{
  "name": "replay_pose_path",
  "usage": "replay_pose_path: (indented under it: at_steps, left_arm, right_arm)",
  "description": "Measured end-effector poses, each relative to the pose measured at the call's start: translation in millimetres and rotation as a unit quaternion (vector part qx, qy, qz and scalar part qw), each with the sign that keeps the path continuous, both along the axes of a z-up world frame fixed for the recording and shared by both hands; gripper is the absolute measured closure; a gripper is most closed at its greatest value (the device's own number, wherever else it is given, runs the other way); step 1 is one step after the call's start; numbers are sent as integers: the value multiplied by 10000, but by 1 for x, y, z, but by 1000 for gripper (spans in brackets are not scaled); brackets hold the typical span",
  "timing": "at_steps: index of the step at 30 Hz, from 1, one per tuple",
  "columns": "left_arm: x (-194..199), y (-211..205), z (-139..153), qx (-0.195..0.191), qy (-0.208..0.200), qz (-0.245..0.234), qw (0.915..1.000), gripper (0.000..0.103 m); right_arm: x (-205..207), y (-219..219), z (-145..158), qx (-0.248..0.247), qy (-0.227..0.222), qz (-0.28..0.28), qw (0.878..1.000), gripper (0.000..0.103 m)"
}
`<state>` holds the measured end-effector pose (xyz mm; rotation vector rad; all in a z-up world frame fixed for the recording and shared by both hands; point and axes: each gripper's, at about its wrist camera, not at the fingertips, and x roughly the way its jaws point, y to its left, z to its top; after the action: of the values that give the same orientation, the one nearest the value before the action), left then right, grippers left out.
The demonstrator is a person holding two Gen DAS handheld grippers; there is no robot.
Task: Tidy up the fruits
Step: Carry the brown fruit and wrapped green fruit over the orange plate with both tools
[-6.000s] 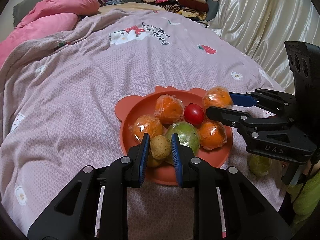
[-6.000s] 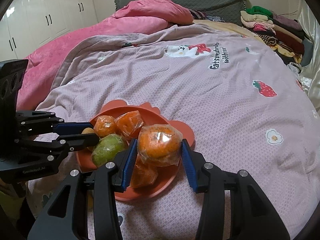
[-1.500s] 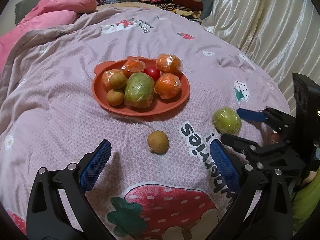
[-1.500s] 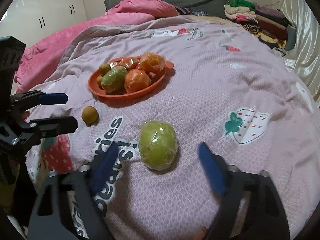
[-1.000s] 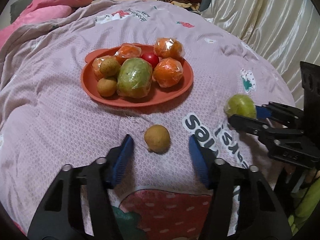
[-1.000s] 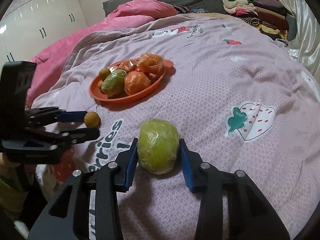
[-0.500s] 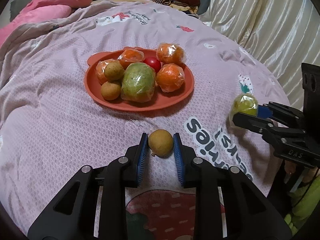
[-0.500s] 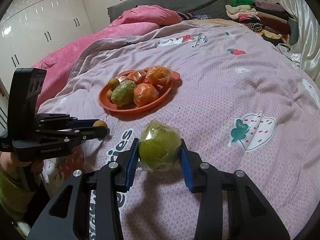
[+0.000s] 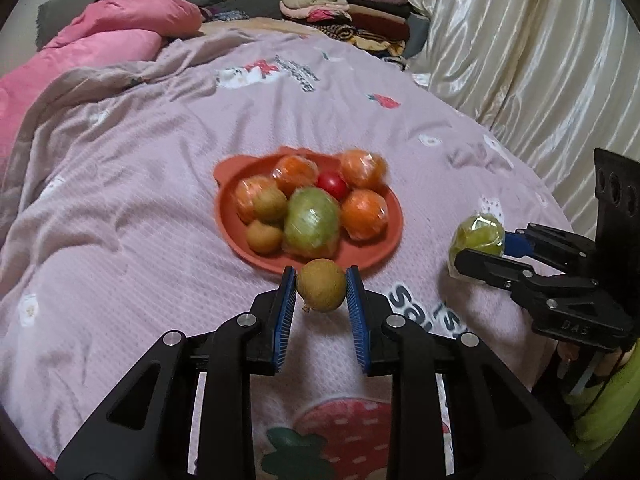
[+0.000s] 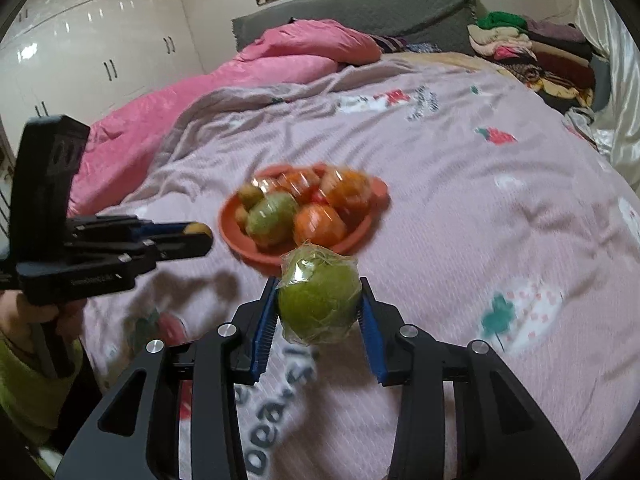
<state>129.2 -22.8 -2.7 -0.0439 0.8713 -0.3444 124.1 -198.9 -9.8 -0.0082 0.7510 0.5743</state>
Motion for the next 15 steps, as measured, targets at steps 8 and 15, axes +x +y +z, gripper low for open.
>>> replay_pose_path:
  at_steps: [8,15]
  left_arm:
    - [23,5,0,115,97,89,9998,85]
    - [41,5,-4,246,166,79,9995,85]
  right_arm:
    - [27,21,19,162,-87,205,9996,66]
    - [51,36,22,102,-57,241,9996,66]
